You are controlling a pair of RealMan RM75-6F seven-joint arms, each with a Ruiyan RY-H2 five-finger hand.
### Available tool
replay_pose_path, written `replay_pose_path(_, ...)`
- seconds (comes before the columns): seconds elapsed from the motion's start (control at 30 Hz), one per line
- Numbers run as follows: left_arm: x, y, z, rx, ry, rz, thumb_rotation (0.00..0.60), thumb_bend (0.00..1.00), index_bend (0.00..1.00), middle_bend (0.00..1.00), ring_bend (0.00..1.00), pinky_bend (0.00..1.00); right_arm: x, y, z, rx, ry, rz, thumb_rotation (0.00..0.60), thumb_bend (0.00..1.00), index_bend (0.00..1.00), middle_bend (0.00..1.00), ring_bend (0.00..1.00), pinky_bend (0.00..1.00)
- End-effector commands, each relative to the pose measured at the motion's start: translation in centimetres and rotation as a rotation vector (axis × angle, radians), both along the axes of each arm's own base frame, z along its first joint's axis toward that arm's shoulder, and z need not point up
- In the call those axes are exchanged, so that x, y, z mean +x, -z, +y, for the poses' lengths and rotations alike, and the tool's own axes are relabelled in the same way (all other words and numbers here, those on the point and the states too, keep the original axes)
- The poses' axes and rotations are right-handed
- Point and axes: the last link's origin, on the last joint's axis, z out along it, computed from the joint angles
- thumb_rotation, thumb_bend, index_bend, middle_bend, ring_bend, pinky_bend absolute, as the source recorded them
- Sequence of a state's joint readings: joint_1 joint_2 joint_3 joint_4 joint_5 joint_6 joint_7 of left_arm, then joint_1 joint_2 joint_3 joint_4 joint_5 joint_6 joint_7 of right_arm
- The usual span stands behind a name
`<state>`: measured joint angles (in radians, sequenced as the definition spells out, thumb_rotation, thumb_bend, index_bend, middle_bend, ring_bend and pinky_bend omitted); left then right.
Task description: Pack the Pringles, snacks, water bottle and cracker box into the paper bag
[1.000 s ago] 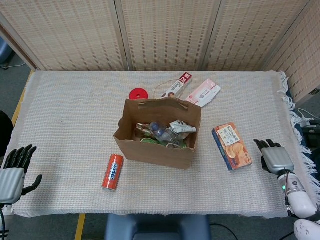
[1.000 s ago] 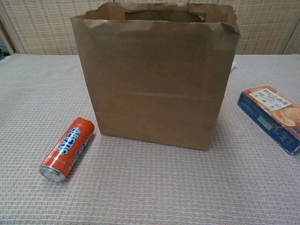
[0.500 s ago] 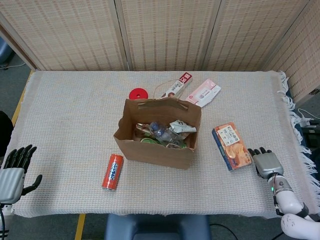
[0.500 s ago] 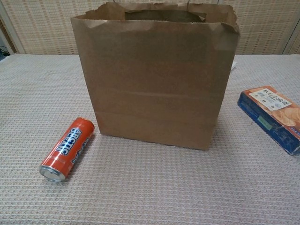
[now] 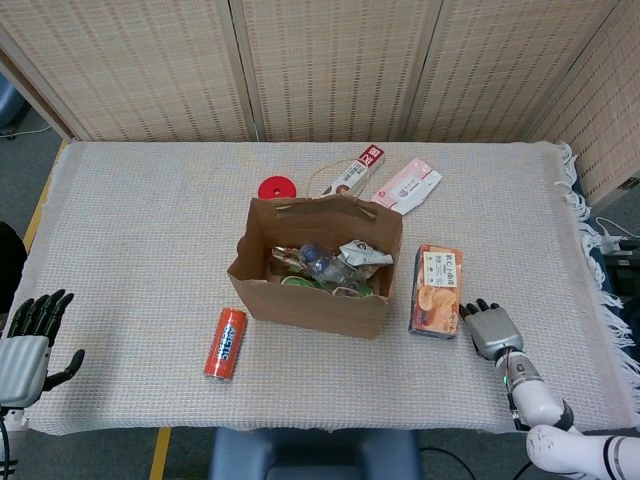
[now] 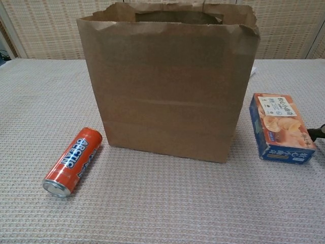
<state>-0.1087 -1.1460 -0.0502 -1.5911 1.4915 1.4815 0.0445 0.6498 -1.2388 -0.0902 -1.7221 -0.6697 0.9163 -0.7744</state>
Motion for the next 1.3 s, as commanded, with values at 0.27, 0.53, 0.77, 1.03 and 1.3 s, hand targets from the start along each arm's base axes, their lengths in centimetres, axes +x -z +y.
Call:
replay_pose_path(0.27, 0.0, 0.0, 0.0, -0.001, 0.001, -0.001, 0.6, 0.35, 0.0, 0.0, 0.0, 0.0, 3.1, 2.4, -0.5, 0.009, -0.045, -0.078, 0.6, 0.78, 0.0, 0.11, 0.04, 0.18)
replay_pose_path(0.53, 0.0, -0.1, 0.0, -0.003, 0.001, -0.005, 0.6, 0.35, 0.0, 0.0, 0.0, 0.0, 4.8, 0.9, 1.0, 0.048, -0.091, -0.102, 0.6, 0.78, 0.0, 0.11, 0.05, 0.18)
replay_pose_path(0.77, 0.0, 0.0, 0.0, -0.003, 0.002, -0.001, 0.6, 0.35, 0.0, 0.0, 0.0, 0.0, 5.2, -4.1, 2.6, -0.003, -0.097, -0.144, 0.6, 0.75, 0.0, 0.11, 0.11, 0.22)
replay_pose_path(1.03, 0.1, 0.0, 0.0, 0.002, 0.0, 0.006, 0.6, 0.35, 0.0, 0.0, 0.0, 0.0, 6.2, -7.1, 0.1, -0.118, -0.335, -0.124, 0.6, 0.17, 0.0, 0.12, 0.06, 0.22)
replay_pose_path(1.3, 0.1, 0.0, 0.1, 0.002, -0.001, 0.003, 0.6, 0.35, 0.0, 0.0, 0.0, 0.0, 7.5, -5.2, -3.8, -0.064, -0.504, 0.037, 0.6, 0.0, 0.0, 0.02, 0.0, 0.06)
